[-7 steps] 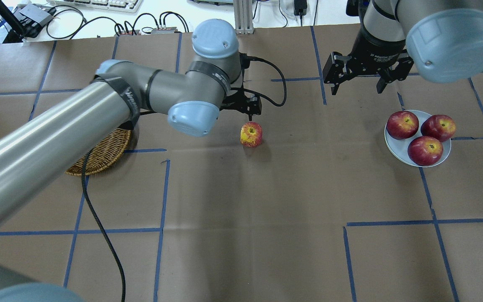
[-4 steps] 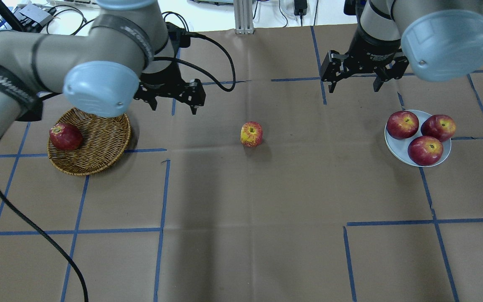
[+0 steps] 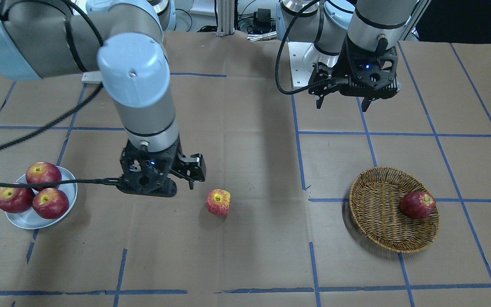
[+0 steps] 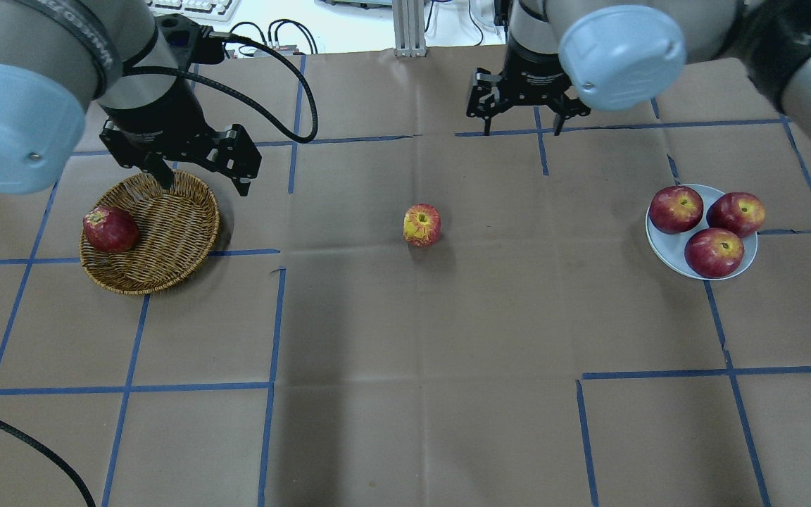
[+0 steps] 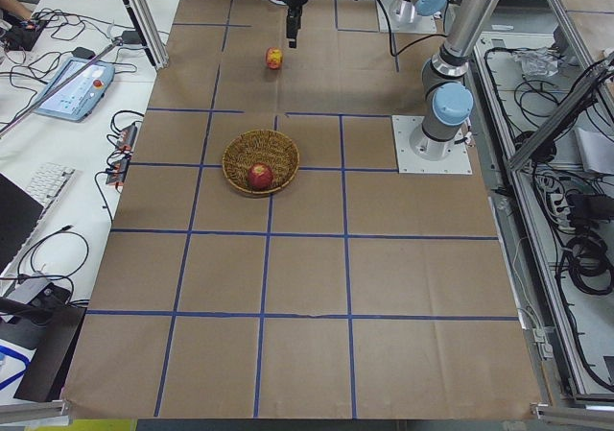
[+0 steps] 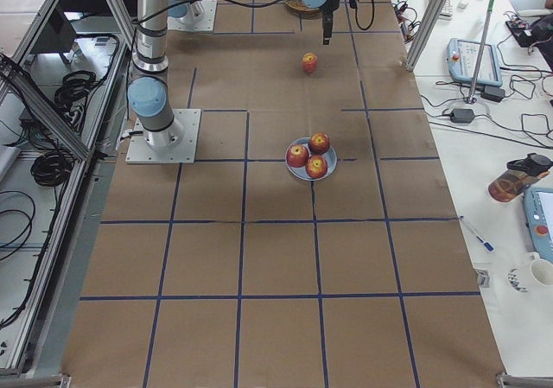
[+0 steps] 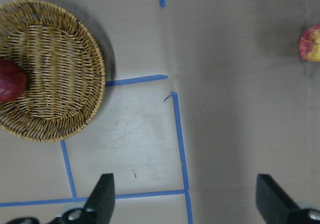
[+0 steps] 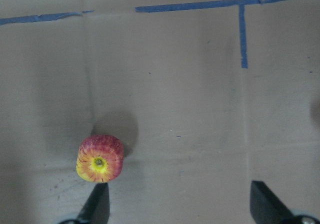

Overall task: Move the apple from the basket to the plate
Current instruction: 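Reach the right gripper to the apple on the table and grasp it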

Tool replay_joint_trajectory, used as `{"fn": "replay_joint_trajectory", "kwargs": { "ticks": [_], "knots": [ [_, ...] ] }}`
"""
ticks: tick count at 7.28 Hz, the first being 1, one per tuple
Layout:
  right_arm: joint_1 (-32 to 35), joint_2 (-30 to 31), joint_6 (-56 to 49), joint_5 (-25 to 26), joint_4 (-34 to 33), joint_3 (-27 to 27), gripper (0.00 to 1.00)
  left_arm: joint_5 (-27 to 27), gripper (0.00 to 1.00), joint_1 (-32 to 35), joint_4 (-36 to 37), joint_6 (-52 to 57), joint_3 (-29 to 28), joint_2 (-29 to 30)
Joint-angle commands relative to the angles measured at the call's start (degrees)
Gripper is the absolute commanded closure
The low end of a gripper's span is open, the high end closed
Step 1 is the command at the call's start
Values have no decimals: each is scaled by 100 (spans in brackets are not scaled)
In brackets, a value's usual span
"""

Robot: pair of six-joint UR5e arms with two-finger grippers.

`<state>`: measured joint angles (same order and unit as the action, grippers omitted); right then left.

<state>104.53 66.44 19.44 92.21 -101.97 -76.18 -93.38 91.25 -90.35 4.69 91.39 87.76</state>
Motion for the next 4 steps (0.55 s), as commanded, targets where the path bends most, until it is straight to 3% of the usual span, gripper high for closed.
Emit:
{"fn": "replay_joint_trajectory", "kwargs": {
  "ticks": [1, 4],
  "knots": [
    [417, -701, 482, -36, -251, 201, 0, 38, 1, -194, -44, 6, 89, -163],
    [498, -922, 517, -54, -1225, -438, 0, 39, 1, -213, -44, 14, 133, -172]
  ]
}}
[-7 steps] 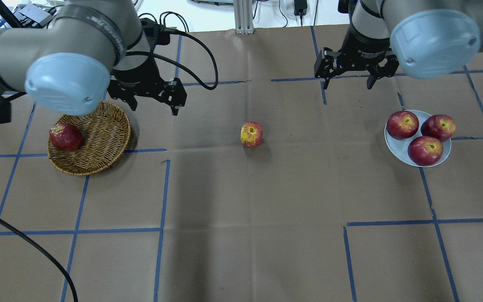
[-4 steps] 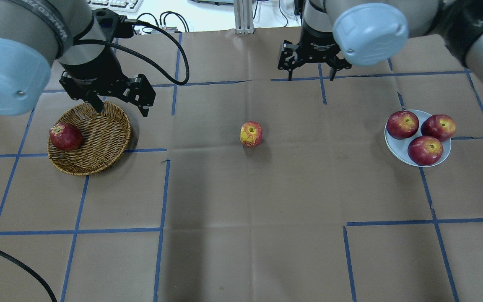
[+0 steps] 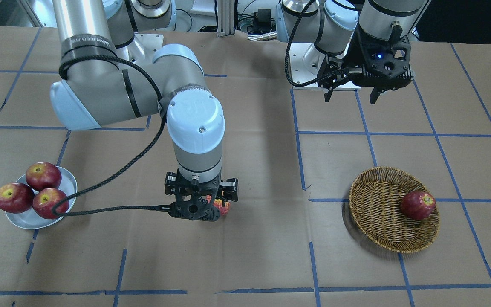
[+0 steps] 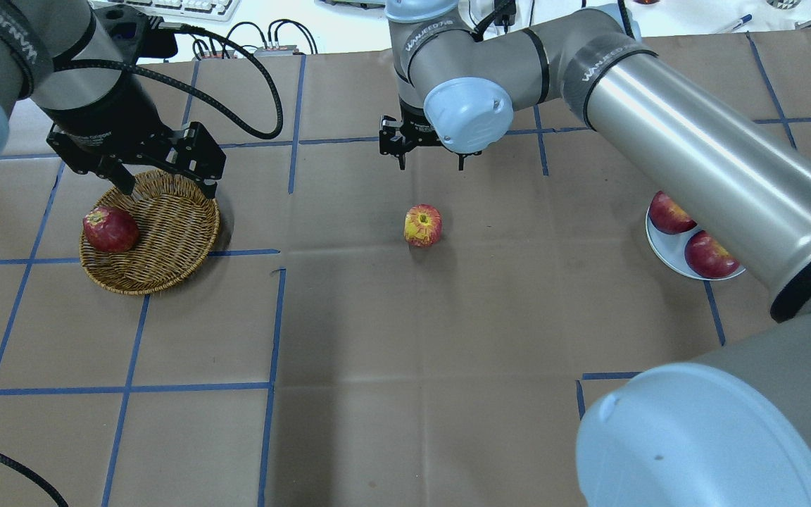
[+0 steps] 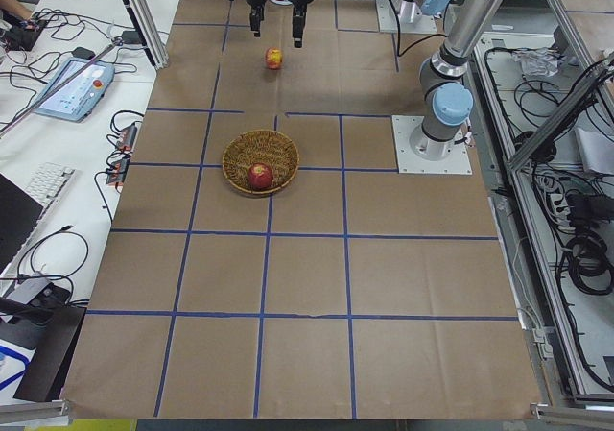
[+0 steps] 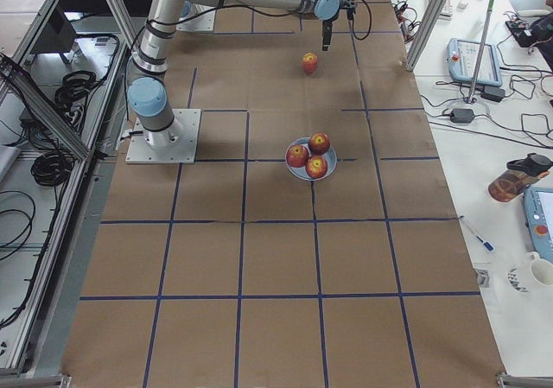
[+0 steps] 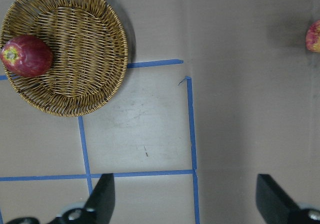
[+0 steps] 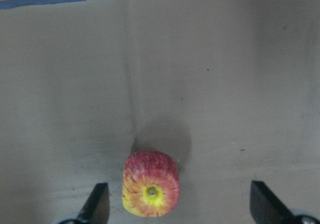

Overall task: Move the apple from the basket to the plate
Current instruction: 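Reach the right gripper to the apple on the table and grasp it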

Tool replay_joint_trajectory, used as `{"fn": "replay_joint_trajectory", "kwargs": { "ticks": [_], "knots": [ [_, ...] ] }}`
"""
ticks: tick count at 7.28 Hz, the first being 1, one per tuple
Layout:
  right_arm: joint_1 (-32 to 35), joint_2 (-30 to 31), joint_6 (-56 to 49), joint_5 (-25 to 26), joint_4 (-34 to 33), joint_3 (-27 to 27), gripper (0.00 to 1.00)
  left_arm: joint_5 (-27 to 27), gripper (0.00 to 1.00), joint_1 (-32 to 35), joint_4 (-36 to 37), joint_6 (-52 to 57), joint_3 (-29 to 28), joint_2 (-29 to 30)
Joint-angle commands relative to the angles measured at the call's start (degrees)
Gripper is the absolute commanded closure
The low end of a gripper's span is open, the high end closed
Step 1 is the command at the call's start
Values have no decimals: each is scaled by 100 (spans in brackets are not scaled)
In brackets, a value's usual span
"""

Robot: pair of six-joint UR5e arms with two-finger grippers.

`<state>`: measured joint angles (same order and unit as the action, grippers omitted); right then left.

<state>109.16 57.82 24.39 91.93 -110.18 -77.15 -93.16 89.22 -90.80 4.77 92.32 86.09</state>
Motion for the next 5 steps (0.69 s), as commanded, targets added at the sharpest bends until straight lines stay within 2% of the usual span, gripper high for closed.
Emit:
{"fn": "replay_joint_trajectory", "kwargs": {
  "ticks": [1, 2, 3, 5],
  "knots": [
    [44, -77, 31, -44, -1217, -745, 0, 52, 1, -10, 9, -2, 41, 13],
    [44, -130, 48, -44, -1590, -1062, 0, 69, 1, -1, 9, -2, 41, 13],
    [53, -156, 74, -79, -1646, -1266, 0, 70, 1, -1, 9, -2, 41, 13],
    [175, -244, 127, -289, -1647, -1320, 0, 78, 1, -10, 18, -2, 23, 57]
  ]
}}
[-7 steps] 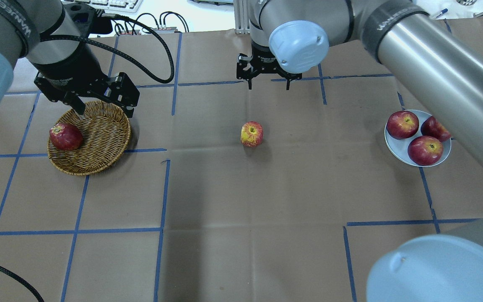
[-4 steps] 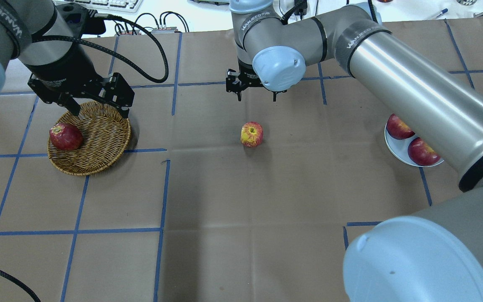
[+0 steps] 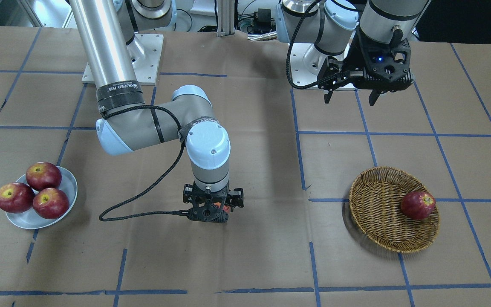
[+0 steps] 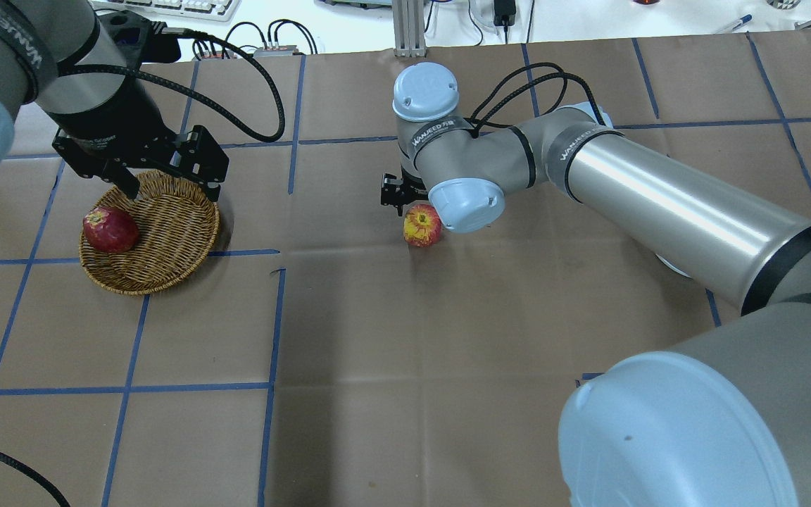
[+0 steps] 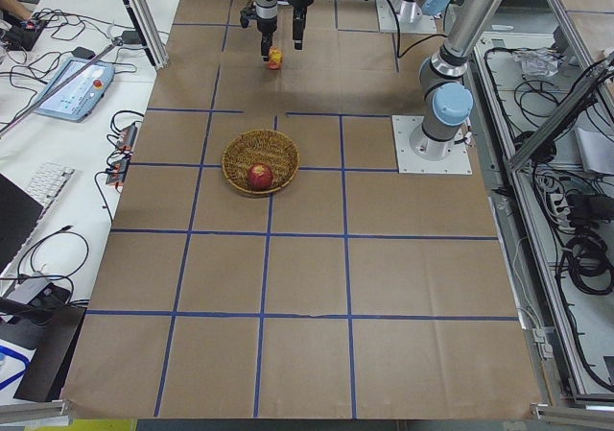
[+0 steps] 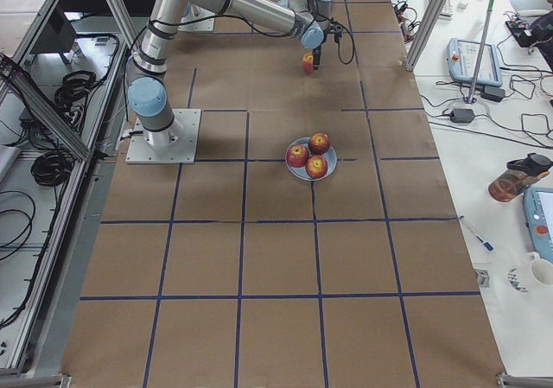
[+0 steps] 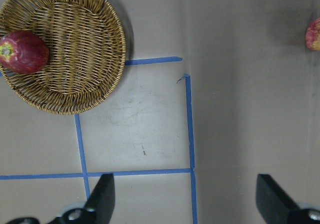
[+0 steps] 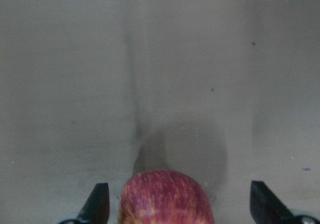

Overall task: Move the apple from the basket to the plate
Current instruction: 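Reach the right gripper to the apple on the table and grasp it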

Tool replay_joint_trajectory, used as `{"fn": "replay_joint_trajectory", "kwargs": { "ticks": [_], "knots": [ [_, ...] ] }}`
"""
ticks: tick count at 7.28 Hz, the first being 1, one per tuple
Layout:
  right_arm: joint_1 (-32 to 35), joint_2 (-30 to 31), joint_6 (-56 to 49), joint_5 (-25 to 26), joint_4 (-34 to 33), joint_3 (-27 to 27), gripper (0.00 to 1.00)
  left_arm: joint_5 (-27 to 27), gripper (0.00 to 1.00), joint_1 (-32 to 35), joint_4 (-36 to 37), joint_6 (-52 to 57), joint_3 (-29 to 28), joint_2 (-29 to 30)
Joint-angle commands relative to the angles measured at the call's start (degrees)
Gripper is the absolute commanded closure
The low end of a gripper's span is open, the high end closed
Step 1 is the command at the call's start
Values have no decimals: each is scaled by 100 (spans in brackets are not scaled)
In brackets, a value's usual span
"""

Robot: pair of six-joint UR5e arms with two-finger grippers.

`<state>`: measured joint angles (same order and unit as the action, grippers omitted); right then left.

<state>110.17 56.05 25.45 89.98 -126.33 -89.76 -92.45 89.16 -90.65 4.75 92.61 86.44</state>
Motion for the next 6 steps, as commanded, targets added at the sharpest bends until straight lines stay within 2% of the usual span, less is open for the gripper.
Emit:
{"fn": "replay_joint_trajectory", "kwargs": {
  "ticks": [1, 3, 5, 6],
  "knots": [
    [162, -154, 21, -95, -50, -50, 0, 8, 1, -4, 3, 0, 3, 30],
    [145, -138, 30, -25, -50, -59, 2, 8, 1, -4, 3, 9, 20, 22],
    [101, -94, 30, 37, -50, 2, 40, 17, 1, -4, 3, 0, 20, 30],
    [84, -85, 21, 37, -50, -6, 49, 17, 1, -4, 3, 0, 20, 22]
  ]
}}
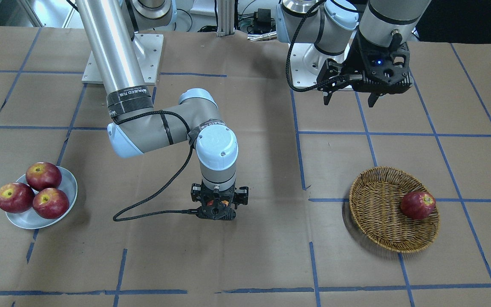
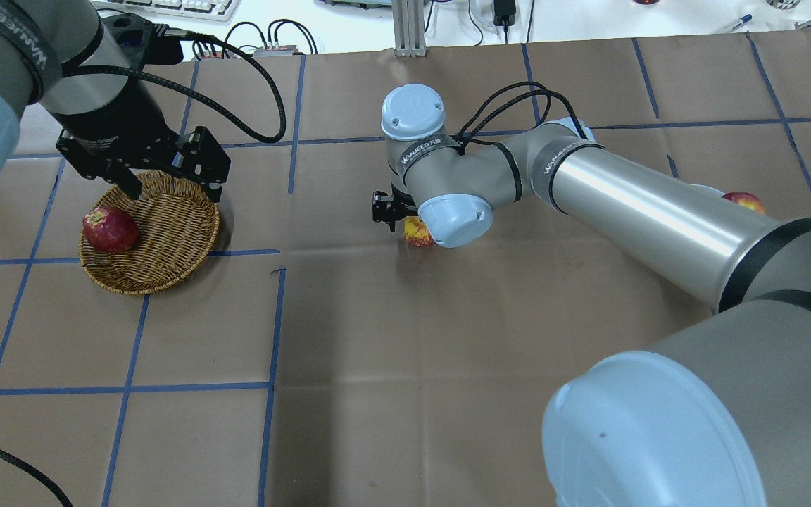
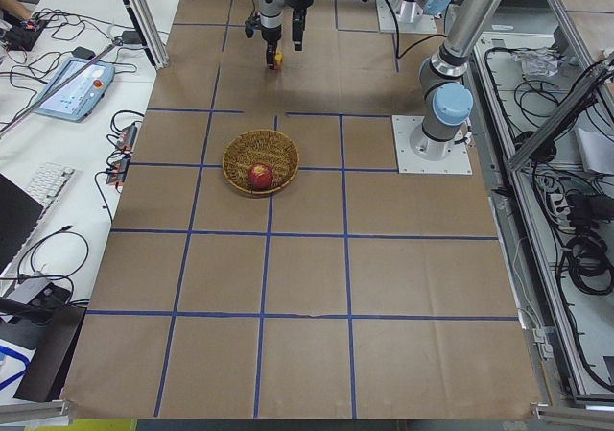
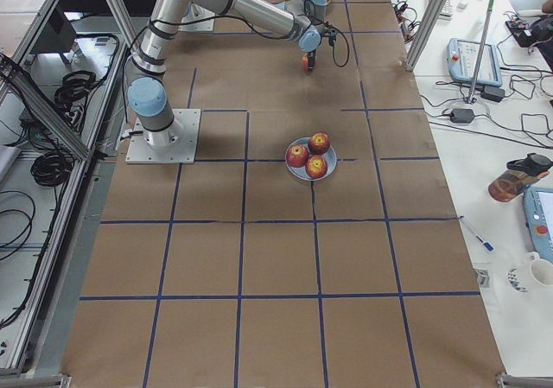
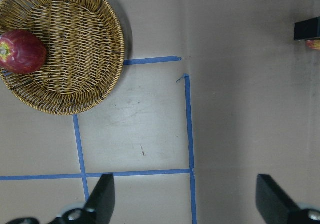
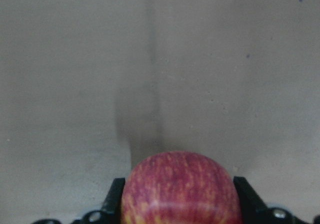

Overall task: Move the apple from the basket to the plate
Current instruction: 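Reach the right gripper to the apple on the table and grasp it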

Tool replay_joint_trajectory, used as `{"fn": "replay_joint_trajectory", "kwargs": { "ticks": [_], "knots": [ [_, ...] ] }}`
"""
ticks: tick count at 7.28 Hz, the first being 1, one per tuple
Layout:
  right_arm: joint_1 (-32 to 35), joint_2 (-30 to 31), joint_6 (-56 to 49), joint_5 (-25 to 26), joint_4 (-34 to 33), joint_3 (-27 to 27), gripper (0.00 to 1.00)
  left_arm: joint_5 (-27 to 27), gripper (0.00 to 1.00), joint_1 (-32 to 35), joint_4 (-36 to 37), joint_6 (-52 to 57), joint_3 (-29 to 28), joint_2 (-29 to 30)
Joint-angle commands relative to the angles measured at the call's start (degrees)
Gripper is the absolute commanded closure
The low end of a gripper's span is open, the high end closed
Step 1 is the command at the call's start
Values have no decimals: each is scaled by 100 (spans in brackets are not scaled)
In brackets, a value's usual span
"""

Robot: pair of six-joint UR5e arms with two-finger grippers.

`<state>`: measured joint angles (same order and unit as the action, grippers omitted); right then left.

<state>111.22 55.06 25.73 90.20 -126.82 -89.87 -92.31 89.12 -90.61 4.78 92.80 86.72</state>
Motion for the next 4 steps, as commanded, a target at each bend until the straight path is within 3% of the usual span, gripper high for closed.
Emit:
{"fn": "replay_joint_trajectory", "kwargs": {
  "ticks": [1, 4],
  "knots": [
    [-47, 22, -7, 24, 0, 5, 51, 3, 1, -9, 0, 6, 1, -15],
    [-440, 468, -112, -2, 183, 294, 50, 12, 1, -9, 0, -3, -34, 11]
  ]
}}
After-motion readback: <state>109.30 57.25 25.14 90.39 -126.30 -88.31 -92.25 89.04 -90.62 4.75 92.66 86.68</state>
